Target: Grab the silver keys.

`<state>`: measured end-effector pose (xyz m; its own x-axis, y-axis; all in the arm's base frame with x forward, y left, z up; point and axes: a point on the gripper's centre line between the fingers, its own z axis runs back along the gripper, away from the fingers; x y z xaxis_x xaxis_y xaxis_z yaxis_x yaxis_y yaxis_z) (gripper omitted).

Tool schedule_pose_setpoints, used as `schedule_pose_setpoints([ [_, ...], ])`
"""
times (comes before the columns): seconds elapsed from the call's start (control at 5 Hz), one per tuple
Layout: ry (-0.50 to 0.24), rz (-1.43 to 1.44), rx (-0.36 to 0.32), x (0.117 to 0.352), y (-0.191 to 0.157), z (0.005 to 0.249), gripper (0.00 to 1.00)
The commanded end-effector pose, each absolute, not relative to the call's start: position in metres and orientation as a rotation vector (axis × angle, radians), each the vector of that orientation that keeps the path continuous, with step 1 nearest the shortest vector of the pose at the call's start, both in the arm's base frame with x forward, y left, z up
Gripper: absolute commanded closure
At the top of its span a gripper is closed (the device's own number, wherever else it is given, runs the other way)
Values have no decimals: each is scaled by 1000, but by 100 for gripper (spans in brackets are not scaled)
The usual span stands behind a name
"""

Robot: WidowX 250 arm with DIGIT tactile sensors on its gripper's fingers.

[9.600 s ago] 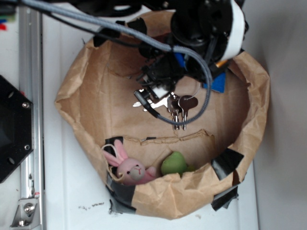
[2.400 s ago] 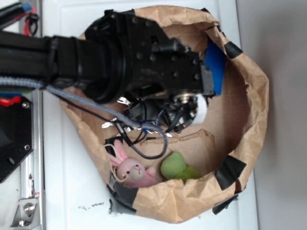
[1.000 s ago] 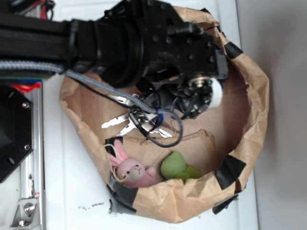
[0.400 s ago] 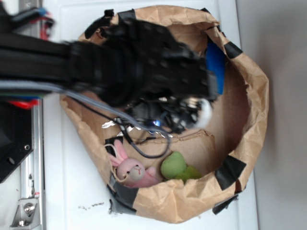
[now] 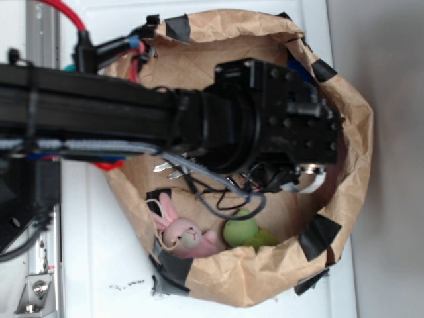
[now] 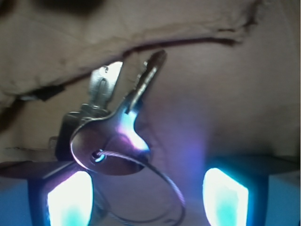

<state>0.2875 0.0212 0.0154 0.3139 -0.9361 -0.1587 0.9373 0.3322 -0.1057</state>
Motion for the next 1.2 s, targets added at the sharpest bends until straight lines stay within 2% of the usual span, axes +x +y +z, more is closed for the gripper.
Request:
schedule_pose_setpoints([
  [0.0, 236, -1277, 8, 270, 25, 9, 0],
  [0.2, 233, -1281, 21, 266, 24, 8, 1],
  [0.4, 215, -1260, 13, 265, 24, 8, 100],
  [1.0, 190, -1268, 23, 261, 23, 9, 100],
])
